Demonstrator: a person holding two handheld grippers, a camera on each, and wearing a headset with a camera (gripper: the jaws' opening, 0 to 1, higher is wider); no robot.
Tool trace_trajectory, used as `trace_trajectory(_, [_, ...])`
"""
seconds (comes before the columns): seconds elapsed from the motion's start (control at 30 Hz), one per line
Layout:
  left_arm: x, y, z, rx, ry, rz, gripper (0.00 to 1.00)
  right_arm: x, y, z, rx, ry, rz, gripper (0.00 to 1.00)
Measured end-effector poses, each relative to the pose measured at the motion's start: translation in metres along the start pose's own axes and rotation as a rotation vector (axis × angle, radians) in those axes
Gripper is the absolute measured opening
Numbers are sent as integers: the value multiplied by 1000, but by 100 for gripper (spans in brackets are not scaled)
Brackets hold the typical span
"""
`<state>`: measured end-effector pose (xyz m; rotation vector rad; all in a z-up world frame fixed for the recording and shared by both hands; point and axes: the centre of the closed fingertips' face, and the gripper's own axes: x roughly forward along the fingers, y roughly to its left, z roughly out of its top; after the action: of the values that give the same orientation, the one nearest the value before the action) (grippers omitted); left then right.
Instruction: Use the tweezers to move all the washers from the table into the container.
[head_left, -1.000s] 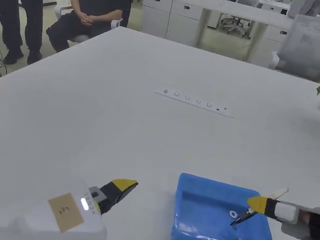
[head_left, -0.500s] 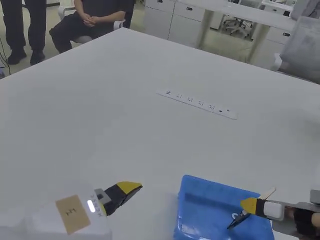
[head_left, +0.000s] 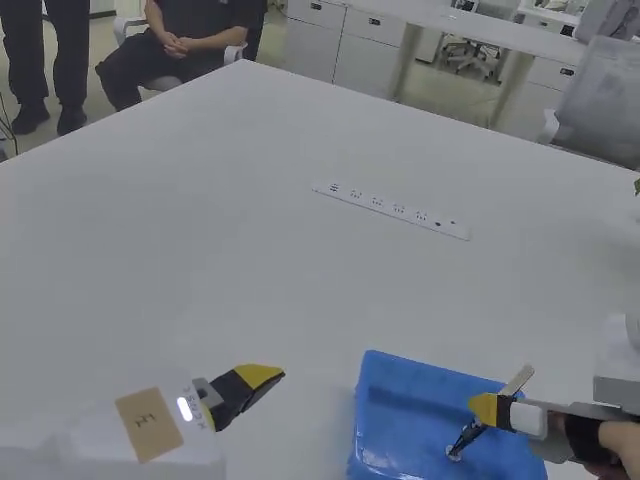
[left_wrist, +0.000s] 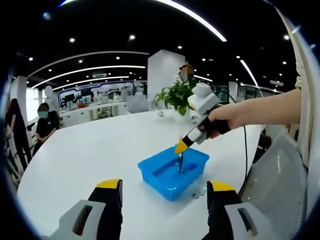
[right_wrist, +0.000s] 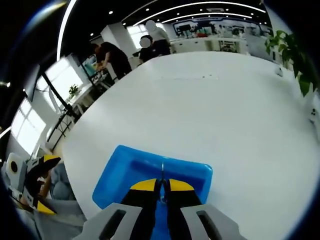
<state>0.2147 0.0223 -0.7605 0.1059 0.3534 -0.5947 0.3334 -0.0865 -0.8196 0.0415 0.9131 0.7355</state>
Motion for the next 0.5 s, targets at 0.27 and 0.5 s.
trace_trajectory(0.27, [-1,1,0,-3,-3,7,69,-22,23,17,-149,-118,55,3])
trace_trajectory(0.5, [-2,1,-1,-3,0,5,69,-46,50,26,-213,-245,150,3])
